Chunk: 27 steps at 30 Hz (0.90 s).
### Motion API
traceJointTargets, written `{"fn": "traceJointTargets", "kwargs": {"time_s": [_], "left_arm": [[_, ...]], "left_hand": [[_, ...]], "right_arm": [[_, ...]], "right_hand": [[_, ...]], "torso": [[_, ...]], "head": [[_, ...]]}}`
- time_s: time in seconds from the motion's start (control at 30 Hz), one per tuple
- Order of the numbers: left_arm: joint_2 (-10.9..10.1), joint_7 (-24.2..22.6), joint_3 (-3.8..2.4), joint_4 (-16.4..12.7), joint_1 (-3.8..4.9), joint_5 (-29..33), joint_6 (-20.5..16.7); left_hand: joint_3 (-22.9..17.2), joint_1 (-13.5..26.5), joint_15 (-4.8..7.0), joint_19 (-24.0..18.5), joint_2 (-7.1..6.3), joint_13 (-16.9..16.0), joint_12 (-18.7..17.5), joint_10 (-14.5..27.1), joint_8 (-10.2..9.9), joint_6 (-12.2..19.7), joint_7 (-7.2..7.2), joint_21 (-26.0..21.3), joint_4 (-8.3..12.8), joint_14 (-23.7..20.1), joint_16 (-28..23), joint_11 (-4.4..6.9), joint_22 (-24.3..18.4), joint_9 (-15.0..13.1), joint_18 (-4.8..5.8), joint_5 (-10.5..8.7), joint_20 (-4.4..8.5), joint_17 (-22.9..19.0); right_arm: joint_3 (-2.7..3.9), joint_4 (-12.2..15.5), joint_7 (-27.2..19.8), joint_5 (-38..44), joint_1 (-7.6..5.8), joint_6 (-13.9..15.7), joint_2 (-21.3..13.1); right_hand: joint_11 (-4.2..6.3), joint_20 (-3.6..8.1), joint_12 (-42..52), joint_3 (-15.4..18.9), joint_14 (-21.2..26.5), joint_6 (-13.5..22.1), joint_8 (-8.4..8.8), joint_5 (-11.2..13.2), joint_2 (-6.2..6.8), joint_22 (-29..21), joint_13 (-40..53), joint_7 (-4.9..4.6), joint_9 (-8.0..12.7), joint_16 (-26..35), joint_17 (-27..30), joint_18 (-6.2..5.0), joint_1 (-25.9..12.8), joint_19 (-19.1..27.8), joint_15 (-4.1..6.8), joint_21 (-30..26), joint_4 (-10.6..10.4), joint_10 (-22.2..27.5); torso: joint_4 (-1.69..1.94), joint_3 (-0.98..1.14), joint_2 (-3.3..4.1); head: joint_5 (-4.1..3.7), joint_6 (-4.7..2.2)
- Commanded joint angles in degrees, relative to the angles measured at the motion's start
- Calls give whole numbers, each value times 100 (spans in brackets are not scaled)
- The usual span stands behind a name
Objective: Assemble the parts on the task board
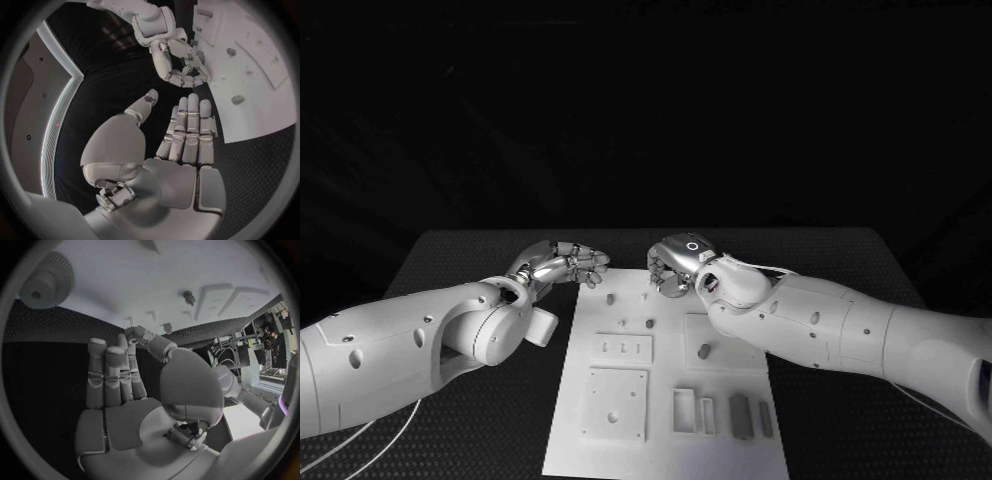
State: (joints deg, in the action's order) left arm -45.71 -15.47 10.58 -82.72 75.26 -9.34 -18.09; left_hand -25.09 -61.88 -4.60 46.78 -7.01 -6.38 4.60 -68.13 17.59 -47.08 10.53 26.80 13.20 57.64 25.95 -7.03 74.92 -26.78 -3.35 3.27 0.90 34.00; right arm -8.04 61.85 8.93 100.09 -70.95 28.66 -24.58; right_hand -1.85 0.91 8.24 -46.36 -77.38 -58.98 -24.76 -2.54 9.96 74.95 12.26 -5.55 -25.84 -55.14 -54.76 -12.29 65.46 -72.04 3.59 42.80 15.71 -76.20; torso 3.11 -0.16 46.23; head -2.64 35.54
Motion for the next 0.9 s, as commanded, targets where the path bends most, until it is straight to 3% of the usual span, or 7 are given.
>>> {"fn": "traceJointTargets", "kwargs": {"time_s": [0.03, 0.27, 0.37, 0.67, 0.9], "left_arm": [[7, -45, -7, -9, 9, 17, 74], [27, -48, -8, -49, 10, -205, 79], [17, -50, -8, -60, 13, -196, 69], [27, -47, -14, -59, 18, -177, 67], [29, -46, -21, -53, 20, -177, 67]], "left_hand": [[-32, 54, -14, -37, 16, -10, -39, 9, -30, 22, 0, 39, -2, 28, -30, 7, 111, -8, -92, -29, 9, 6], [-41, 45, -13, -38, 18, -11, -42, 10, -34, 29, 3, 43, 7, 28, -32, 0, 111, -9, -93, -28, 10, 12], [-41, 47, -14, -39, 18, -11, -43, 10, -35, 30, 3, 43, 7, 28, -33, -1, 111, -9, -92, -29, 9, 12], [-41, 55, -15, -42, 13, -12, -46, 12, -36, 33, 6, 45, 8, 26, -37, -2, 111, -10, -90, -29, 7, 16], [-43, 57, -16, -43, 12, -12, -48, 13, -38, 36, 7, 46, 9, 25, -38, -4, 110, -10, -90, -29, 7, 19]], "right_arm": [[2, -27, 34, 126, 0, -33, 37], [0, -203, 9, 99, 0, -47, 134], [0, -216, 13, 99, 0, -39, 148], [-1, -240, 0, 119, -1, -76, 219], [-4, -230, -10, 119, 0, -123, 230]], "right_hand": [[42, 28, 19, -36, 103, -55, -29, -24, -12, 126, 331, 2, -9, -27, -8, -271, -11, -11, 136, 24, 5, -177], [41, 27, 16, -39, 104, -53, -25, -24, -12, 125, 340, 1, -12, -30, -7, -271, -15, -8, 135, 30, 5, -173], [41, 27, 14, -41, 105, -52, -23, -24, -13, 124, 344, 0, -14, -30, -7, -271, -17, -6, 135, 33, 6, -170], [40, 26, 10, -47, 107, -49, -19, -24, -13, 123, 354, 0, -18, -32, -6, -271, -17, -1, 134, 39, 9, -167], [40, 26, 8, -49, 107, -48, -17, -24, -13, 123, 360, -1, -20, -33, -5, -271, -18, 1, 134, 43, 11, -165]], "torso": [[9, 0, 4], [23, -10, 13], [15, -6, 20], [31, -21, 81], [30, -26, 81]], "head": [[32, 15], [22, 25], [36, 32], [31, 24], [48, 50]]}}
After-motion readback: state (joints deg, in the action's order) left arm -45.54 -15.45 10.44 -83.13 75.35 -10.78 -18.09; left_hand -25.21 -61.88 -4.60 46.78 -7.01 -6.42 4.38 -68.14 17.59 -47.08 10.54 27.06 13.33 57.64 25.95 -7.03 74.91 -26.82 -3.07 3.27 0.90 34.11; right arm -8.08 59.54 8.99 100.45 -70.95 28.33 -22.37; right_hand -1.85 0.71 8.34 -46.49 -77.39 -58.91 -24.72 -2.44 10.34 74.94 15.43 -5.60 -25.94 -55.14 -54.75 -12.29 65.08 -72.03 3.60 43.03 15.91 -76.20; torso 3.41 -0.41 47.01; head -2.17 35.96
